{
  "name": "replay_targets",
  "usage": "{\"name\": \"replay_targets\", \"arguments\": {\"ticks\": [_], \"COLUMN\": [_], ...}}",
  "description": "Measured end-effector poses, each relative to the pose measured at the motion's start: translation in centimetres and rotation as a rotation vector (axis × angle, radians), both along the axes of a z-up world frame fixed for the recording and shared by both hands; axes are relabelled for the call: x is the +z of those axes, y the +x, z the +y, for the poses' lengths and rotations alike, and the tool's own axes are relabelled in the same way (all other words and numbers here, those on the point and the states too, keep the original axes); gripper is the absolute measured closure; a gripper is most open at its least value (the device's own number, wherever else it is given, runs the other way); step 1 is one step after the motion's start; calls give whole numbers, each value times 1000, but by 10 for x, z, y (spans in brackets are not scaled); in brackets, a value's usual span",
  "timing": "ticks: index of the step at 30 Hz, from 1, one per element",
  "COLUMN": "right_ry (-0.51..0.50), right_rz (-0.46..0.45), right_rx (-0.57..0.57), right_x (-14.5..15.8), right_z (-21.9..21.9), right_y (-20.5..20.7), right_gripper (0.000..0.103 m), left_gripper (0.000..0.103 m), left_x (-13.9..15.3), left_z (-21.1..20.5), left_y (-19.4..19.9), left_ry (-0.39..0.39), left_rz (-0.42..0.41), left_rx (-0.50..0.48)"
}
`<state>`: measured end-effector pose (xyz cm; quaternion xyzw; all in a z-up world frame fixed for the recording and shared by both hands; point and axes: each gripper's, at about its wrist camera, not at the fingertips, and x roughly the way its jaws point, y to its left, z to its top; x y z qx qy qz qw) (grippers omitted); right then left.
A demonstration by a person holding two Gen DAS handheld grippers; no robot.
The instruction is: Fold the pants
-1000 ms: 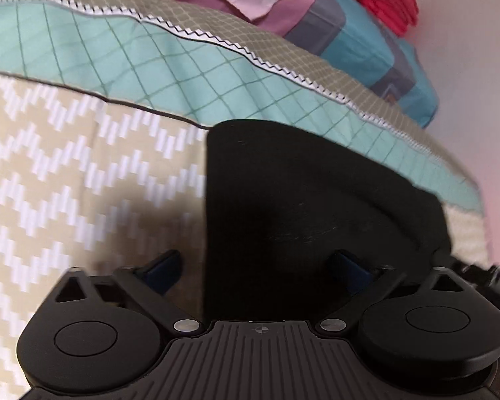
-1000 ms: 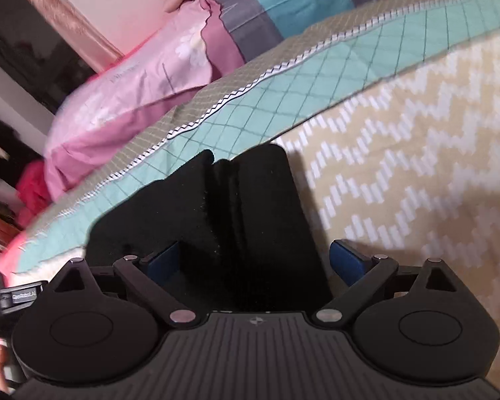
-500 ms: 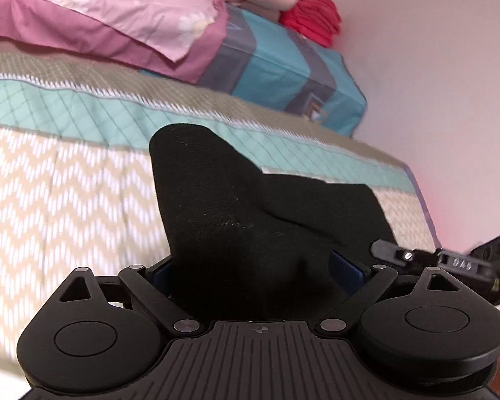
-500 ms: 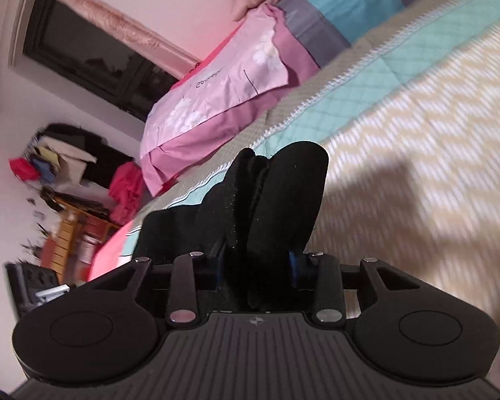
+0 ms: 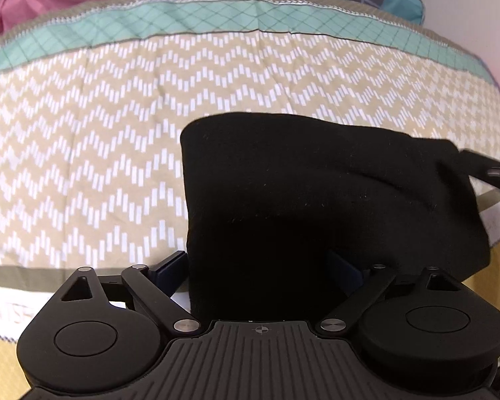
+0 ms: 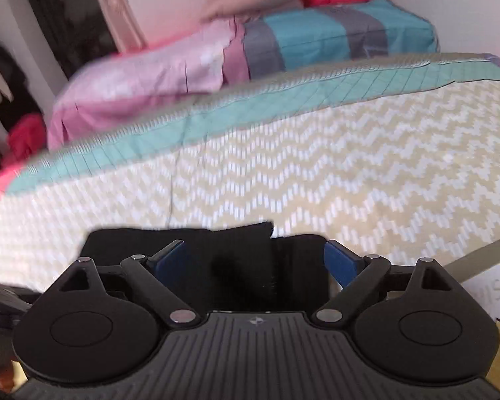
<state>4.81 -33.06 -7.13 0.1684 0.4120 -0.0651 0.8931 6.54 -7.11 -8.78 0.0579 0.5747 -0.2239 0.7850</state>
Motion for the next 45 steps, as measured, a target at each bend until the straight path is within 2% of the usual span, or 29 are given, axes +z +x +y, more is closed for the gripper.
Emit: {"name": "replay_targets", "arguments": {"ticks": [2,4,5,7,10,11,15,16,18,20,23,27,31,38,45], "right_ry": [-3,112,129,117,125,110,188,158,34,-26,-23,-48,-64,-33,-32], "right_rz": [123,106,102,105,171,190,198,221,261,242,168,109,111,145,164], "right_rx": [-64,-154,-186,-188,-100,-109,-191,-203,-211,-180,-136,-68,-24,18,45], "right_x": [-18,-16,-12,-4,-16,-21,-24,-21,-15,-3,27,51,50,35,35], "right_z": [-8,-25,-29,-27,-13,-10,-26,-26,-23,-19,-7,19,37,56,71], "right_y": [4,-12,-20,-34,-49,-60,-93,-98,-105,-111,-117,-111,-105,-106,-107], "right_gripper": [14,14,14,10,9,8,6,7,8,8,8,6,6,6,6], "left_gripper": [0,0,0,0,0,0,0,0,0,0,0,0,0,0,0], "left_x": [2,6,5,8,10,12,29,33,40,47,60,71,74,61,53], "left_z": [-9,-9,-14,-14,-14,-15,-9,-8,-2,6,13,13,14,18,22], "left_y": [0,-2,-4,-6,-9,-8,-27,-32,-41,-48,-56,-64,-70,-78,-81], "left_ry": [36,58,66,75,90,96,151,172,198,212,222,221,254,290,295], "left_rz": [-21,-38,-45,-52,-57,-61,-95,-110,-136,-153,-176,-196,-196,-152,-123], "left_rx": [-15,-16,-13,-8,1,3,2,2,2,7,24,50,70,80,83]}}
